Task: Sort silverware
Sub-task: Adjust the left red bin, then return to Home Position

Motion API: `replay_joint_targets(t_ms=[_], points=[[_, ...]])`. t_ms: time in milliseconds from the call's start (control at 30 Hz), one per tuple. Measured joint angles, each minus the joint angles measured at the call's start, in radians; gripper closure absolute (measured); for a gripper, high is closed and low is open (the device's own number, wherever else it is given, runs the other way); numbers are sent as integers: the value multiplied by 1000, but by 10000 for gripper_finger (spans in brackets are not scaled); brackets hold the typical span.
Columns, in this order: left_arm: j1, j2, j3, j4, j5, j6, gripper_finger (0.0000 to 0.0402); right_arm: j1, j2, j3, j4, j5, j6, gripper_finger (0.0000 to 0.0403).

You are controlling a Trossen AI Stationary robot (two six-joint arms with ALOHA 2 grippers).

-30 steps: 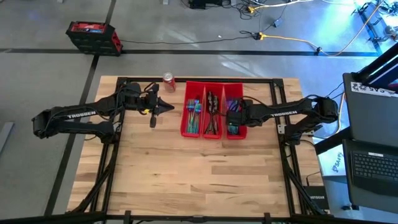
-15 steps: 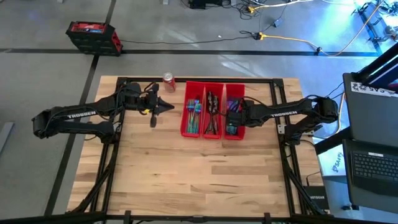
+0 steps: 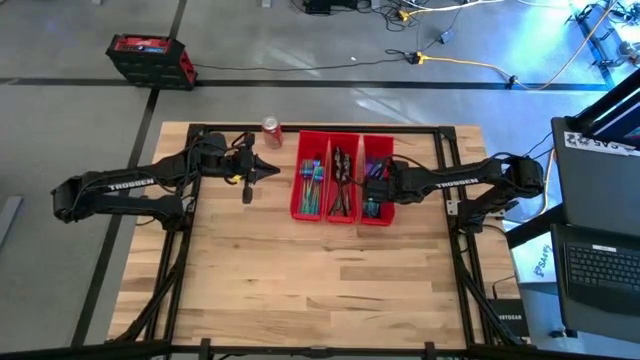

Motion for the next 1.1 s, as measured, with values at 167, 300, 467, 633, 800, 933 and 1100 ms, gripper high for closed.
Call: replay_joint_targets(t_ms=[167,300,467,633,800,933,1100], points=[[0,0,0,0,0,-2,402,0,0,0,-1,1,-4,311],[0,0,0,4,32,-2,402,0,0,5,-16,-4,-78,278],[0,0,0,34,75,-7,402,14,0,82,-178,4,-88,237],[0,-5,0,32,75,-29,402,37,0,198,-318,59,-137,199],[10,-78,0,29,75,-111,402,121,-8,312,-346,328,-164,188],[31,-164,0,21,75,-112,402,179,-50,336,-329,455,-191,196],[54,-259,0,9,48,-116,402,255,-134,306,-320,502,-216,214]])
